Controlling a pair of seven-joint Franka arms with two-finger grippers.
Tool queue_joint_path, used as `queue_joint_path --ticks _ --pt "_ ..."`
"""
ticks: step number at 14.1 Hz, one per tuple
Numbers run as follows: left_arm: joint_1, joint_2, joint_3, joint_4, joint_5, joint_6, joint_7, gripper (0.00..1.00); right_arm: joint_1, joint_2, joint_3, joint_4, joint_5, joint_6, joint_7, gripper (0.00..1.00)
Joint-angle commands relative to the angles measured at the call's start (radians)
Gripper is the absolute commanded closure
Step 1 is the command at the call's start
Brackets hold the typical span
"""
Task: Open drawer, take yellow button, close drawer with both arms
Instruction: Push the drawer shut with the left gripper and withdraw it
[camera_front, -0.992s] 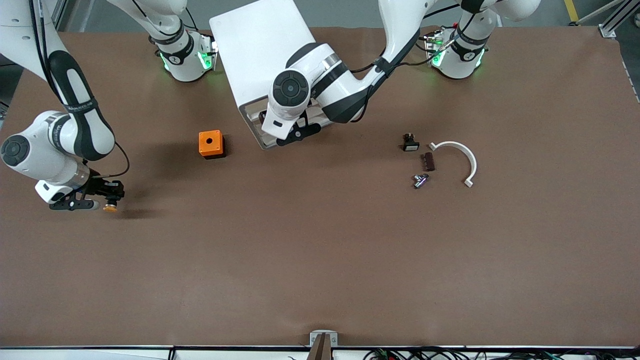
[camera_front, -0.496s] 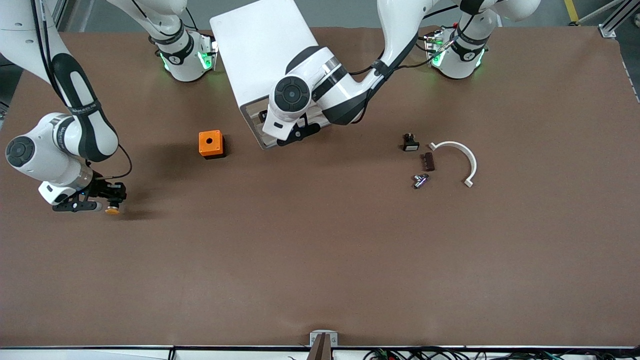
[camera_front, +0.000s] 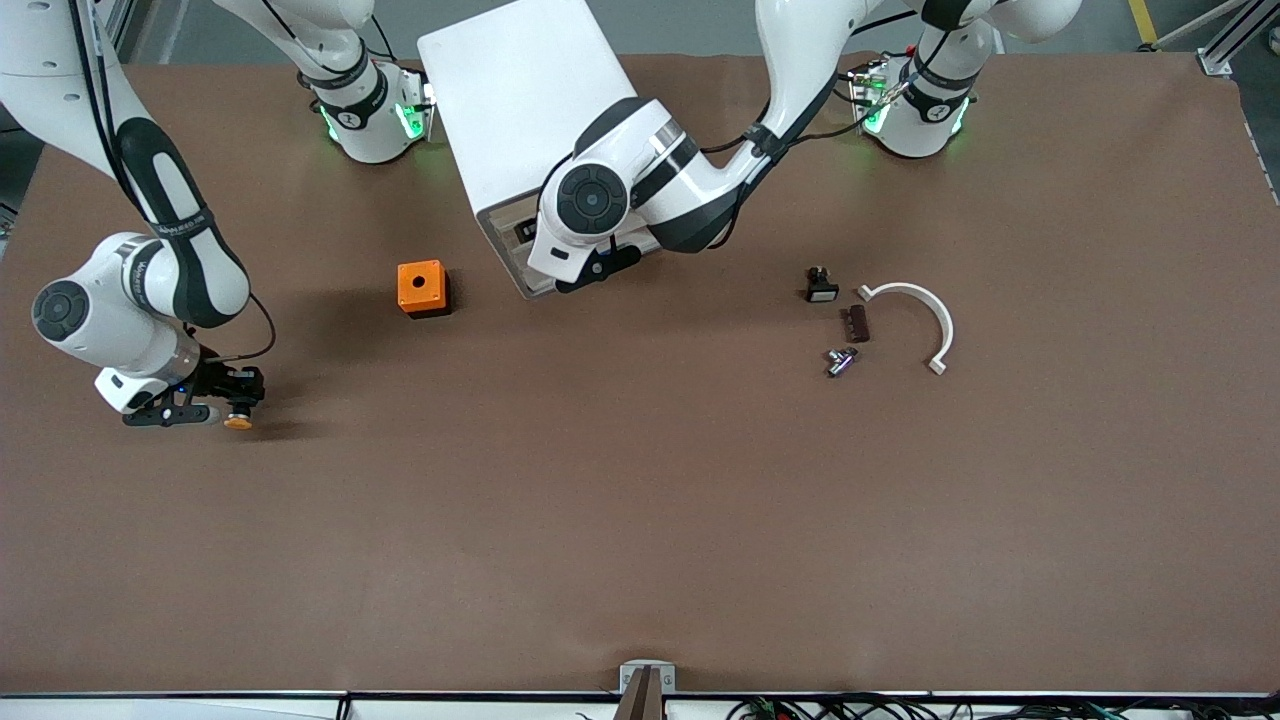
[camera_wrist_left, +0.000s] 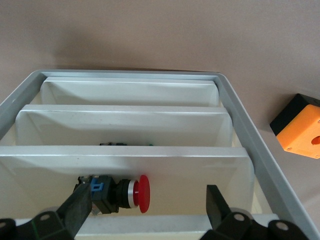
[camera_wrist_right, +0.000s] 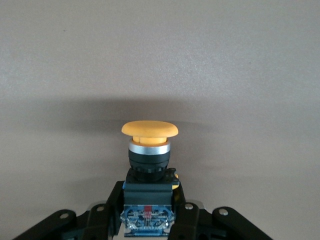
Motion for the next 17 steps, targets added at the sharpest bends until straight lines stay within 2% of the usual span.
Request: queue_joint_path --ticks 1,2,4,6,7,8,11,13,17 --pt "-0.003 -0.005 0.000 -0.001 -0.023 0.000 0.005 0.00 0.001 0.041 0.001 0.001 -0.008 0.071 -0.008 1.00" --pt "-0.003 -0.008 0.006 0.001 -0.008 0.007 0.005 0.00 0.001 0.057 -0.001 0.001 -0.008 0.092 -0.010 1.00" --pt "0.026 -0.014 0.006 0.005 0.104 0.013 -0.013 0.00 0.000 0.075 -0.001 0.001 -0.008 0.120 -0.008 1.00" --pt "0.084 -0.027 0.006 0.012 0.164 0.013 -0.015 0.00 -0.002 0.077 -0.001 0.001 -0.008 0.120 -0.005 1.00" --pt "0.105 -0.045 0.006 0.012 0.169 0.013 -0.013 0.00 0.000 0.075 -0.001 0.002 -0.008 0.120 0.004 0.91" --pt "0.138 -0.057 0.006 0.012 0.170 0.013 0.002 0.00 0.000 0.075 -0.001 0.001 -0.008 0.120 0.001 0.01" --pt "0.243 -0.117 0.005 0.012 0.186 0.010 0.034 0.00 -0.006 0.069 -0.001 0.002 -0.008 0.108 -0.005 0.00" --pt "0.305 -0.166 0.005 0.010 0.192 0.006 0.131 0.00 -0.006 0.056 -0.001 0.005 -0.008 0.105 -0.002 0.00" --pt "0.443 -0.254 0.003 0.005 0.207 -0.097 0.298 0.00 -0.006 0.003 -0.001 0.037 -0.008 -0.036 -0.002 0.00"
